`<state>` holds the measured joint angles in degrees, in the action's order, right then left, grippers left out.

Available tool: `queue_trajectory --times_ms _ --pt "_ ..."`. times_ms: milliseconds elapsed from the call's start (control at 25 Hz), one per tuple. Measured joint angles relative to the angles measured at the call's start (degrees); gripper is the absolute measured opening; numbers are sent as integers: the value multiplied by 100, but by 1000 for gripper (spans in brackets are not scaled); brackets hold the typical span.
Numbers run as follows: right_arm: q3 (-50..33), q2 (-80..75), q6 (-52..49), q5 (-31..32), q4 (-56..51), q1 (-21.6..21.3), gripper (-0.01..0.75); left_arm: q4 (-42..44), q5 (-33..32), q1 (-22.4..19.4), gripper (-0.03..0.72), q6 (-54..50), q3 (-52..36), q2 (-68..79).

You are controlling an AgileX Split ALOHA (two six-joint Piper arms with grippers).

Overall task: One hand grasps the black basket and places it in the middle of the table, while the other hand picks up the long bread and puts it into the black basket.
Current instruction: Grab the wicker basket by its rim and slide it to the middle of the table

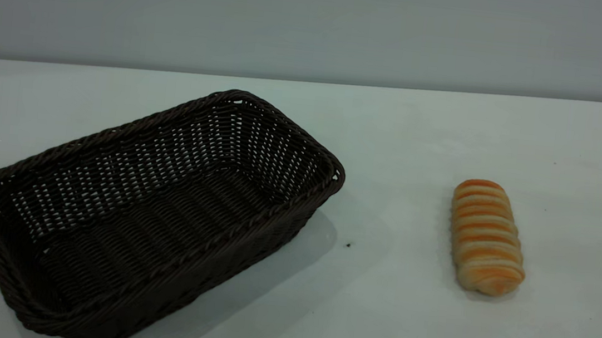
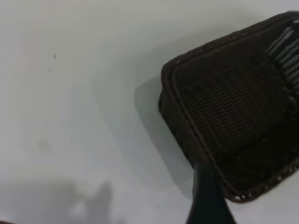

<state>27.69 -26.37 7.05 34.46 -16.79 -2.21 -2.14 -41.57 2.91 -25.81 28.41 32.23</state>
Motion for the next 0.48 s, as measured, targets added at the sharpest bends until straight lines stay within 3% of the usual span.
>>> queue_trajectory --times_ms 480 --pt "0 -2285 1125 -490 -683 0 280 -379 2284 0 530 -949 0 3651"
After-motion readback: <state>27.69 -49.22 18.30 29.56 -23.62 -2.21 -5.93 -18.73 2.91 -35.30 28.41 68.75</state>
